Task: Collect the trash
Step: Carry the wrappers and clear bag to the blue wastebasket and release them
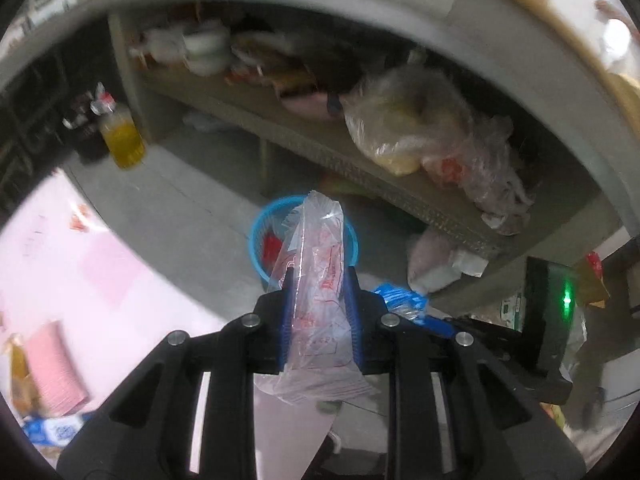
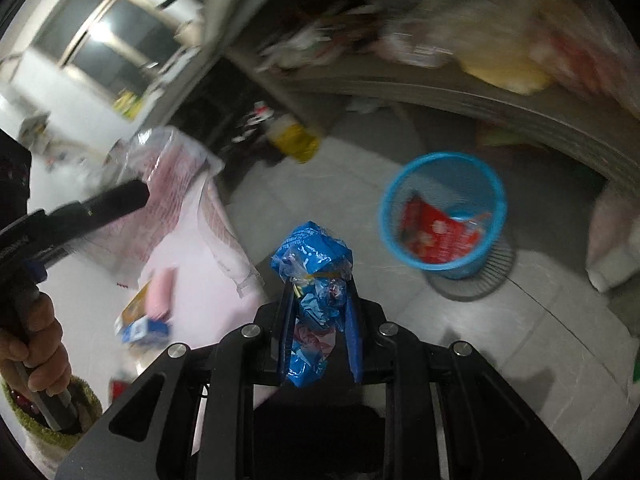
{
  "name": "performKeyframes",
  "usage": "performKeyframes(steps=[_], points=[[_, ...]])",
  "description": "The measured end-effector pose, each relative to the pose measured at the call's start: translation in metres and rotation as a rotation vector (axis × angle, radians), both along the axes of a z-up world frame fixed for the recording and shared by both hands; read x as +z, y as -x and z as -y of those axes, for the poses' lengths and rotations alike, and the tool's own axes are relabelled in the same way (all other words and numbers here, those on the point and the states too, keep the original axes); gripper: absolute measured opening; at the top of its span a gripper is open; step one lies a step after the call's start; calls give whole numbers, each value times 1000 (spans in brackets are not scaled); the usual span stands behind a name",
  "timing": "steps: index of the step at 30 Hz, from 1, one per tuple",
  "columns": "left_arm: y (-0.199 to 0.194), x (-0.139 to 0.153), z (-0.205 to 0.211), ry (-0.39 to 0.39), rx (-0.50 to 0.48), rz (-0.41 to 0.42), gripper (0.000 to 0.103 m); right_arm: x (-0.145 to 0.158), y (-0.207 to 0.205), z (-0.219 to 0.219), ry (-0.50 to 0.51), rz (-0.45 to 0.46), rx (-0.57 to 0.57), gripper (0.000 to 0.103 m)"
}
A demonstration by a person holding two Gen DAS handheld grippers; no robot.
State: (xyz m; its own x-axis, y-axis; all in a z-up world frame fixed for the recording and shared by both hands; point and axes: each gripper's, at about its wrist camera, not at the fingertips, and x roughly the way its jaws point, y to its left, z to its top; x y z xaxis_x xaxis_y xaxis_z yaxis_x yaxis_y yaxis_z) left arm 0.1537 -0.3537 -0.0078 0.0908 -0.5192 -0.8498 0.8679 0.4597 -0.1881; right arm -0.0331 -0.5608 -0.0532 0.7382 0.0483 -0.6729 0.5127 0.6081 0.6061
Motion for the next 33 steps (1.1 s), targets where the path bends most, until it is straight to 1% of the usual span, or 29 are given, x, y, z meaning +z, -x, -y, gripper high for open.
performKeyframes(steps=[3, 5, 7, 8, 11, 14, 15, 16, 17, 18, 19, 20, 22, 24, 26, 29, 32, 33], points=[[-14, -35, 32, -54, 4, -49, 22, -27, 6, 31, -22, -52, -70, 22], [-24, -60, 57, -99, 14, -63, 22, -44, 4, 48, -37, -84, -102, 22], [-33, -78, 75, -124, 13, -89, 22, -59, -2, 61, -44, -106, -120, 22], [-40, -92, 85, -140, 25, -118, 22, -69, -10, 69, -50, -118, -128, 22], [-56, -118, 111, -164, 41, -157, 23, -91, -33, 89, -46, -152, -137, 22], [-68, -135, 136, -158, 46, -199, 23, -112, -62, 108, -30, -184, -138, 23], [-72, -140, 143, -151, 50, -204, 24, -118, -73, 114, -22, -189, -133, 24], [-74, -143, 150, -142, 51, -209, 29, -126, -85, 121, 4, -206, -140, 24], [-77, -147, 157, -127, 57, -211, 44, -131, -92, 125, 21, -220, -144, 30], [-80, -149, 160, -122, 69, -205, 52, -140, -102, 129, 30, -232, -130, 37], [-82, -151, 164, -118, 85, -202, 64, -149, -110, 133, 32, -245, -118, 38], [-82, -152, 166, -112, 91, -210, 65, -160, -117, 137, 42, -274, -125, 41], [-83, -153, 167, -100, 95, -229, 66, -175, -122, 142, 60, -308, -132, 41], [-81, -148, 163, -85, 94, -230, 68, -188, -121, 145, 71, -344, -152, 42], [-78, -142, 159, -70, 86, -218, 69, -192, -115, 146, 60, -341, -167, 42], [-74, -129, 150, -47, 84, -197, 70, -189, -105, 141, 82, -339, -177, 42], [-66, -110, 133, -19, 75, -171, 72, -177, -101, 130, 118, -337, -164, 43], [-61, -100, 123, -13, 68, -157, 73, -171, -98, 125, 131, -331, -160, 46]])
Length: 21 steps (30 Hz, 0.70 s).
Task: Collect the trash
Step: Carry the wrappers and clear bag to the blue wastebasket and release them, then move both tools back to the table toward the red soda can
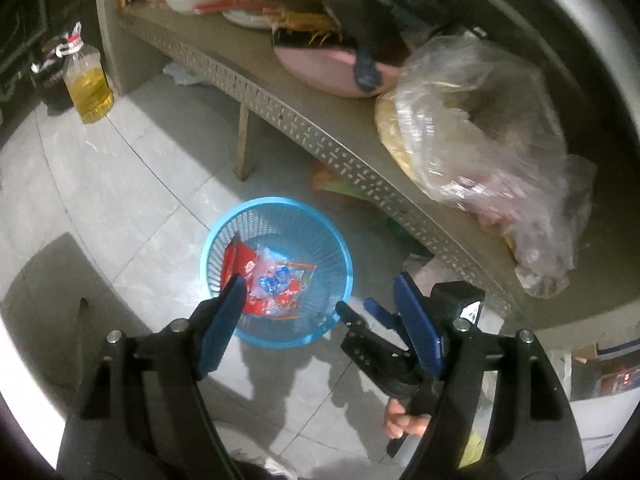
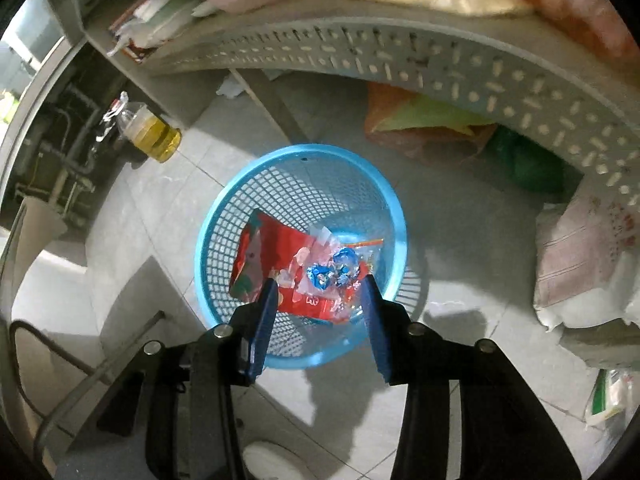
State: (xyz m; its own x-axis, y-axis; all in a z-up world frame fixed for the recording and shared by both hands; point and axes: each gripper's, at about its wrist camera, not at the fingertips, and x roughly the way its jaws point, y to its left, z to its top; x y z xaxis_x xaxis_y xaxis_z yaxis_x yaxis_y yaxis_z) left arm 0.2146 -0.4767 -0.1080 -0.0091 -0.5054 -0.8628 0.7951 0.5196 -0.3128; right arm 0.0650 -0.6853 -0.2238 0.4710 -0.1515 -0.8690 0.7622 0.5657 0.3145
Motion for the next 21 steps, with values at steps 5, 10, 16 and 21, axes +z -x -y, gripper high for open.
performKeyframes(steps=[5, 10, 16, 21], points=[[28, 60, -60, 65, -16, 129, 77, 43, 21, -37, 41, 60, 56, 55], [61, 117, -147, 155, 4, 240, 82, 84, 40, -85, -36, 149, 155, 57], [102, 152, -279, 236, 128, 368, 83, 131, 51, -127, -112, 265, 275, 60], [127, 149, -385, 200, 288, 481, 83, 180, 52, -164, -99, 338, 386, 61]])
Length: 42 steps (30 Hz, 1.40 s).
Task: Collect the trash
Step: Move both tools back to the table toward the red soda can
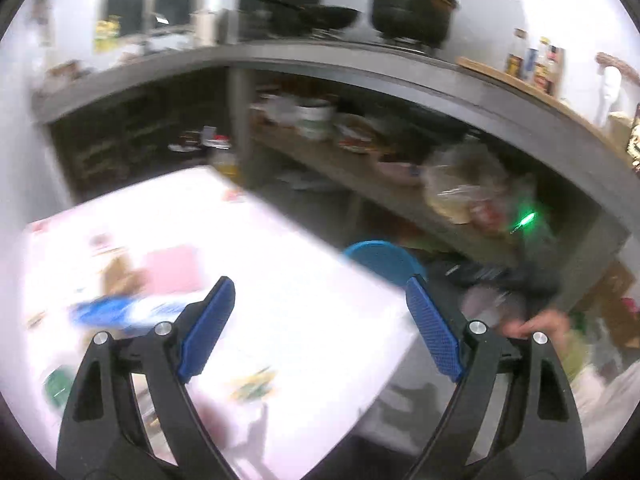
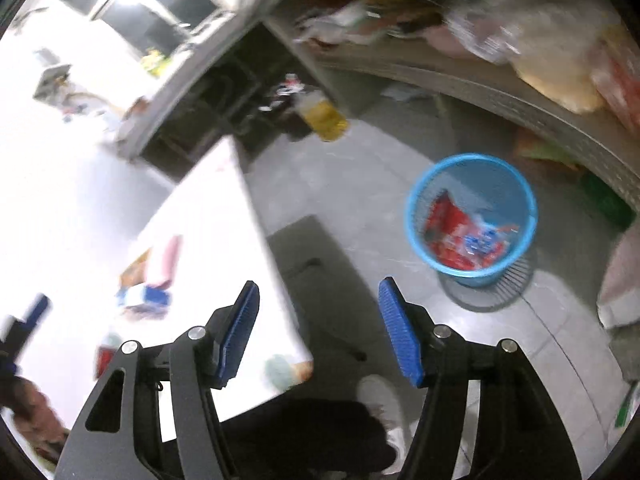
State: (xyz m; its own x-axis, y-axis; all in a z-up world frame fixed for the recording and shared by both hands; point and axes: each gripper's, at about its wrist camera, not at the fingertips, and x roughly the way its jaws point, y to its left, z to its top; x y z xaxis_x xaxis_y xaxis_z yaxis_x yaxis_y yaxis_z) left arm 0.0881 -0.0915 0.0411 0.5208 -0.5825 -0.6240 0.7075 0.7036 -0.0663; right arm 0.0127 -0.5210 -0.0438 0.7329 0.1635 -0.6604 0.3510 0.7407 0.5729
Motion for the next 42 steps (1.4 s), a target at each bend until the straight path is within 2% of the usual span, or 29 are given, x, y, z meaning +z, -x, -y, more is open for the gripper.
performKeyframes(steps=[3, 6, 9, 15, 17, 19, 25, 32, 38, 42], points=[[20, 1, -57, -4, 88, 60, 83, 25, -3, -31, 16, 57, 75, 65], [32, -6, -103, -3, 171, 68, 83, 45, -12, -69, 21, 108, 181, 67], [36, -18, -139, -2, 235, 41, 83, 56, -25, -120, 49, 161, 323, 69], [27, -61, -175, -42, 380, -57, 83, 64, -50, -222, 135, 231, 625, 75], [24, -72, -185, -48, 410, -75, 83, 64, -54, -249, 164, 247, 693, 76], [22, -78, -191, -19, 423, -105, 83, 61, -61, -273, 217, 247, 742, 77], [14, -86, -205, 28, 457, -126, 81, 56, -80, -312, 343, 217, 812, 77], [8, -95, -220, 69, 472, -161, 69, 47, -85, -333, 446, 204, 828, 77], [5, -99, -225, 107, 468, -190, 66, 40, -93, -341, 492, 195, 818, 76], [5, -99, -225, 112, 465, -191, 66, 37, -95, -345, 506, 193, 819, 71]])
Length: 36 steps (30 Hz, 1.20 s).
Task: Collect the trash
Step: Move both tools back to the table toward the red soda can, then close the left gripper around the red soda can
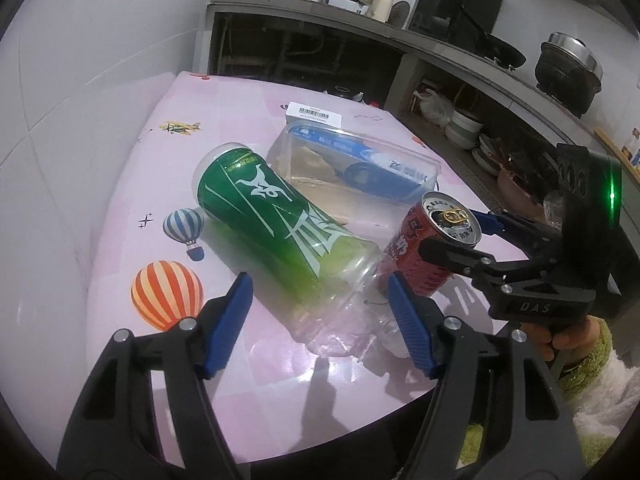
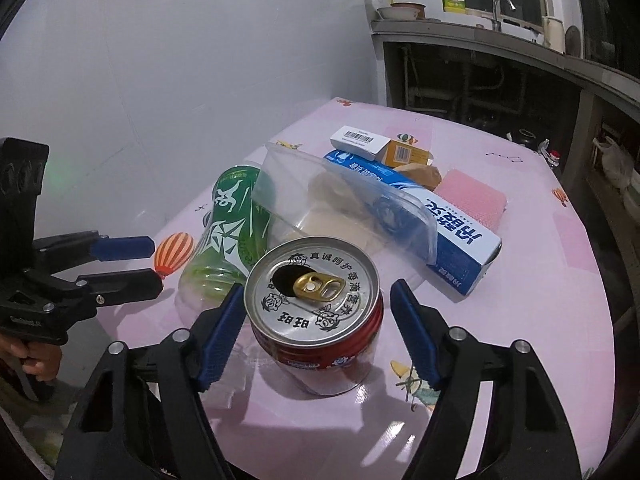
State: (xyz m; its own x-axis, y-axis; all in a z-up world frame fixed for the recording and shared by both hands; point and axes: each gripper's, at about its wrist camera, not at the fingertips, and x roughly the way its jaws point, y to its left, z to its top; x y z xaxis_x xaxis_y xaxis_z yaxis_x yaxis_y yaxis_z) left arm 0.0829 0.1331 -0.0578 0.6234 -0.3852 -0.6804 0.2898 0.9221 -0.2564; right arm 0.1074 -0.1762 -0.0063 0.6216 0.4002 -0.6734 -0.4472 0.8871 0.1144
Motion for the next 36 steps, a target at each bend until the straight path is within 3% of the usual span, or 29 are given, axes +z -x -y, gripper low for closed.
performKeyframes(steps=[3, 7, 13, 17, 25, 32, 36], points=[[2, 4, 2, 12, -4, 8, 65, 1, 2, -1, 8, -3, -2, 71], [9, 19, 15, 26, -86, 60, 65, 12, 8, 5, -8, 1, -5, 72], [10, 36, 68, -63, -264, 139, 79, 28, 20, 46, -104, -39, -52, 73], [-9, 29, 100, -145, -310, 114, 81, 35, 25, 76, -183, -68, -112, 73], [-41, 9, 125, -159, -339, -8, 81, 42, 25, 100, -287, -67, -167, 73], [-52, -3, 124, -132, -310, -61, 64, 39, 15, 107, -299, -101, -178, 73], [-54, -3, 122, -114, -292, -65, 63, 41, 5, 113, -327, -120, -182, 73]])
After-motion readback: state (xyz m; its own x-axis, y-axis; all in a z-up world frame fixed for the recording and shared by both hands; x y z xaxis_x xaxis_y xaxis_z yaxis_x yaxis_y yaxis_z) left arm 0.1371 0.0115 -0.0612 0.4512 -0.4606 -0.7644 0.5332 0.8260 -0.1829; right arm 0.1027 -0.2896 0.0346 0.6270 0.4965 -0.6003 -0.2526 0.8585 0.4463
